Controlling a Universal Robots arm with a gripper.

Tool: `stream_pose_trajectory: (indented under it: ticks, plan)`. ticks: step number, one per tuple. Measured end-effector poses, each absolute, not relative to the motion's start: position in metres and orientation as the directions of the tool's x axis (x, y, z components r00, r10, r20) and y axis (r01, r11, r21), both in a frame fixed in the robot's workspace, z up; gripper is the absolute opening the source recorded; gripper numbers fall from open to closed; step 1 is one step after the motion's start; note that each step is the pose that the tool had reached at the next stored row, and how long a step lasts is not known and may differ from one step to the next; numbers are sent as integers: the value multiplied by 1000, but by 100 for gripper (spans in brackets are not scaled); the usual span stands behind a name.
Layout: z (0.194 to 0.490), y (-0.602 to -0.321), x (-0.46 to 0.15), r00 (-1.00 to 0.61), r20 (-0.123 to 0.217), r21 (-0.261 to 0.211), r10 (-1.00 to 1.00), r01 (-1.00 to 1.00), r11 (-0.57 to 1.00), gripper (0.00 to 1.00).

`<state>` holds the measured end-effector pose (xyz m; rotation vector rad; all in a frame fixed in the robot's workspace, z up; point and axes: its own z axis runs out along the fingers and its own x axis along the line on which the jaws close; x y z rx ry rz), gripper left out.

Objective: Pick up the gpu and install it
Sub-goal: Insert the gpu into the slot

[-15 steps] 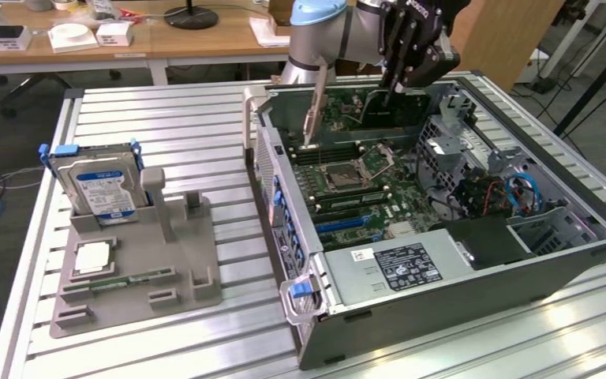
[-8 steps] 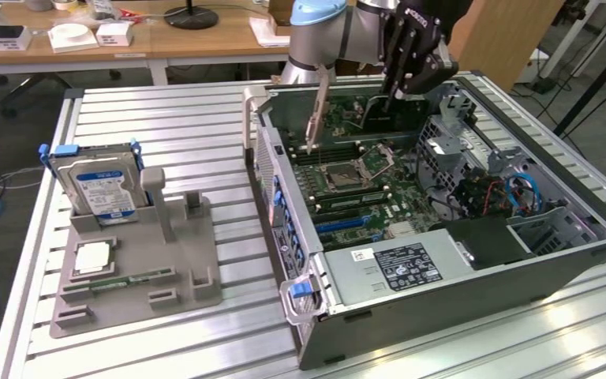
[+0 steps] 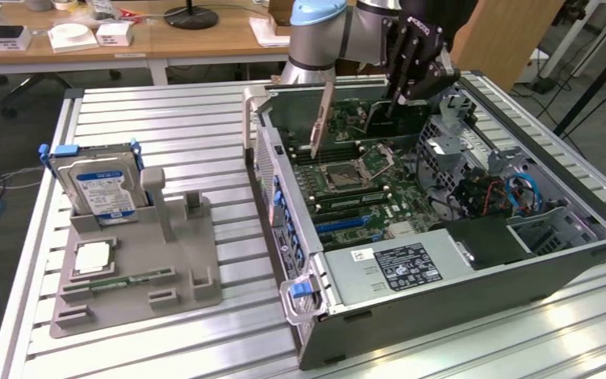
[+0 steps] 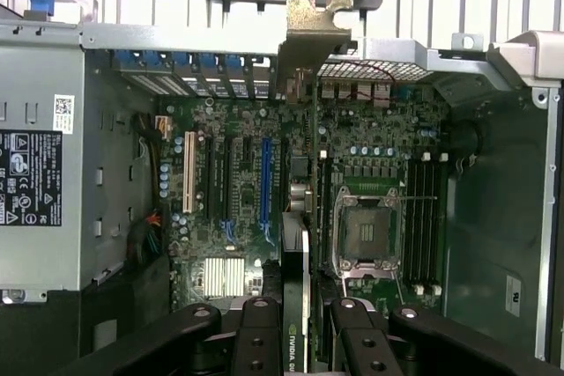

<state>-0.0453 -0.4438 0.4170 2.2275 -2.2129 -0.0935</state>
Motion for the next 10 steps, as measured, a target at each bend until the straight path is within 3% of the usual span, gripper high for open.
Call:
stream_pose_trajectory:
  ticks: [10]
  plan:
    - [415,-444,-44,6,-42,42,-999,-999,-8,26]
